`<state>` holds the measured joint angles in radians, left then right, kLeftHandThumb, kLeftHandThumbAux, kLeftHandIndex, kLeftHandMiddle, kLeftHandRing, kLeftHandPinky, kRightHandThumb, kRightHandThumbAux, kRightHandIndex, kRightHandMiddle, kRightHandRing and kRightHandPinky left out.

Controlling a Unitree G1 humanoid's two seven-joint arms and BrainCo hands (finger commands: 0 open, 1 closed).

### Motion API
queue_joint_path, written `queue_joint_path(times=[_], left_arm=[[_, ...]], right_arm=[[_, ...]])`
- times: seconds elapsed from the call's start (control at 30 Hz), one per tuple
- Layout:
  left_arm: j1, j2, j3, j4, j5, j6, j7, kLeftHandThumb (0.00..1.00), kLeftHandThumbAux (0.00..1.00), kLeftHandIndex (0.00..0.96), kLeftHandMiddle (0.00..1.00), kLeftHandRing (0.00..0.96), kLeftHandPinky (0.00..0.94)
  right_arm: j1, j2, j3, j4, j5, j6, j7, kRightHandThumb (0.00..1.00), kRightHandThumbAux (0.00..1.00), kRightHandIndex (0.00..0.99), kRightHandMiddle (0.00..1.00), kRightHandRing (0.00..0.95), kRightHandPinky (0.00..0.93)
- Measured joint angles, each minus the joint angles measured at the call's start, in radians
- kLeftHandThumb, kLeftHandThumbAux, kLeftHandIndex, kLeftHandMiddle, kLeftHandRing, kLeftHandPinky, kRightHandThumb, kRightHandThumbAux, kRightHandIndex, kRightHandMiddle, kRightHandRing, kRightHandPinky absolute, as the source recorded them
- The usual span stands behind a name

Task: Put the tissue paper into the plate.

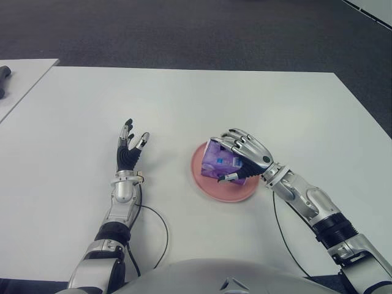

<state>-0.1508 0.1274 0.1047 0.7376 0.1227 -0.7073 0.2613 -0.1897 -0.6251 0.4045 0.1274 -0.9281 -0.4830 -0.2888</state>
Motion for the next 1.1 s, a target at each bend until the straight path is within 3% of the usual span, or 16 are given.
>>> queue_joint_path(times=[0.63, 0.87, 1.1], left_arm=[[0.003, 0.001, -0.002, -0.005, -0.002, 0.0, 0.0, 0.0, 0.447, 0.0, 0.0, 0.0, 0.0], [0.001, 0.005, -0.002, 0.002, -0.004, 0.0, -0.002, 0.0, 0.439, 0.0, 0.0, 0.0, 0.0], [-0.013, 0.006, -0.002, 0.02, -0.005, -0.007, -0.002, 0.0, 0.434, 0.0, 0.0, 0.0, 0.0]], right_arm=[[0.028, -0.016, -0.049, -0.035, 0.037, -0.036, 0.007, 0.168, 0.212, 0.0, 0.0, 0.0, 0.0], [-0.001, -0.012, -0.161, -0.107, 0.265, -0.055, 0.096, 0.134, 0.227, 0.0, 0.0, 0.0, 0.0], [-0.028, 0.011, -0.275, -0.13, 0.415, -0.054, 0.125, 0.08, 0.262, 0.0, 0.0, 0.0, 0.0]])
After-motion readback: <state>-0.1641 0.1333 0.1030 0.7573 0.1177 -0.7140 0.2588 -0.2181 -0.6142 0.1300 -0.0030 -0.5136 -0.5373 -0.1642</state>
